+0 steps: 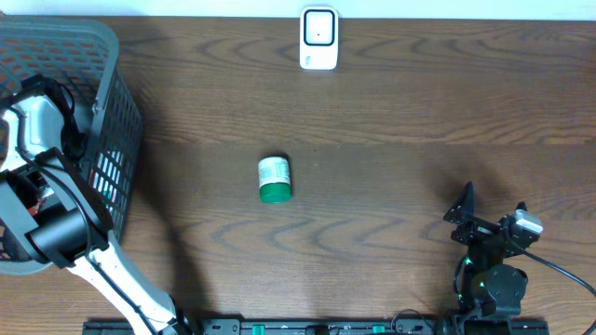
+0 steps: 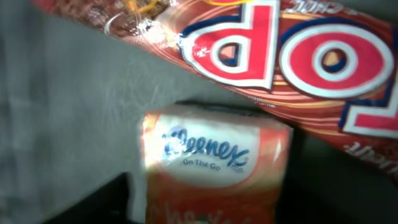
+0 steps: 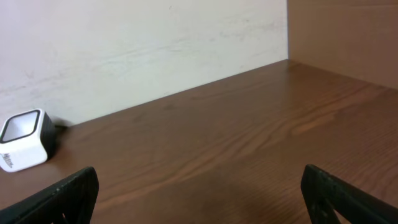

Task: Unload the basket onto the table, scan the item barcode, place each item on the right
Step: 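Return the left gripper into the basket and grasp the Kleenex pack, then carry the Kleenex pack out and set it beside the bottle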

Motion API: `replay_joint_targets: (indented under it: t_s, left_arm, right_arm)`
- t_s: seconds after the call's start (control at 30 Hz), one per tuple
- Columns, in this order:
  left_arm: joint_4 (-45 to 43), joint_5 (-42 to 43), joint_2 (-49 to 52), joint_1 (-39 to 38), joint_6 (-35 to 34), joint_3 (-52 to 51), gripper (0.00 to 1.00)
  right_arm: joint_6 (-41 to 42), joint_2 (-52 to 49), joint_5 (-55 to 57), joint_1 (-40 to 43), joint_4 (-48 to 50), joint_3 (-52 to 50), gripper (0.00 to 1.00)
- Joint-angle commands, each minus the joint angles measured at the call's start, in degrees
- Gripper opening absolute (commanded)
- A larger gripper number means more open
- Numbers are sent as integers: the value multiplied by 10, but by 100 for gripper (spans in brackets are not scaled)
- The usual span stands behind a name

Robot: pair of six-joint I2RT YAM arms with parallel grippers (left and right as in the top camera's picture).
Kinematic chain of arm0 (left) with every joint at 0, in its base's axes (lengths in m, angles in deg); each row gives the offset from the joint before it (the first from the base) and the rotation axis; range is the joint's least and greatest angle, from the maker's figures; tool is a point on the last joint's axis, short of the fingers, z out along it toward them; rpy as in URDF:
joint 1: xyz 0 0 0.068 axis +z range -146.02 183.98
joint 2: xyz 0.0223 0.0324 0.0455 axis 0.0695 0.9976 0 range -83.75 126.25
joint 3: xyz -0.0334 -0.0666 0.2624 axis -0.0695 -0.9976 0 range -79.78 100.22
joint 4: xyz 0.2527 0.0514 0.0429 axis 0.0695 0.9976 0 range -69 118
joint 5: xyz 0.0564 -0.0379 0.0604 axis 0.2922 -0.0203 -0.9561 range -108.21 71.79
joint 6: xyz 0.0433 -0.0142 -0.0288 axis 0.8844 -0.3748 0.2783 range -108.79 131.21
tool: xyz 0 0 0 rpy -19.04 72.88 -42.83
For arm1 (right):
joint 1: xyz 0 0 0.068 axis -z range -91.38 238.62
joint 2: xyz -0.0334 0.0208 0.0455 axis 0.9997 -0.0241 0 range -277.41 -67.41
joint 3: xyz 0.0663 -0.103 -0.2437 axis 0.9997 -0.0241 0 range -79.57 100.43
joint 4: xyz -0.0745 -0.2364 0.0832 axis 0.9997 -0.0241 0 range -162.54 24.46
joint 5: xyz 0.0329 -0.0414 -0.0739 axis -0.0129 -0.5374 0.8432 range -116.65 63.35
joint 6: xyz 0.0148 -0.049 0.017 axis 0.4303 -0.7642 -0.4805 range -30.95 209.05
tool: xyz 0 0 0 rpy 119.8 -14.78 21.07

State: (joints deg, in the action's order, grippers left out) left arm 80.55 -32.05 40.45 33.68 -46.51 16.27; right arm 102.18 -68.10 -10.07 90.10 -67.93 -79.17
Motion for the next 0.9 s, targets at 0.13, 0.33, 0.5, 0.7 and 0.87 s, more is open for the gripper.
replay_joint_targets:
  t_s: [0.13,0.33,0.5,0.7,0.87]
  left_arm:
    - [27,1,16,4,46,-9,54]
    - [50,1,-75,23,81,-4,47]
    - [48,1,-230,46,102,-4,47]
    - [38,80,-429,50,101,-4,47]
    - [9,249,-543,-5,105,-5,47]
  right_arm:
    - [-5,3,7,4,-3,-1,99]
    - [-5,3,7,4,-3,-1,99]
    - [-5,3,7,4,-3,-1,99]
    - [-5,3,7,4,-3,-1,99]
    - [-5,3,7,4,-3,-1,99]
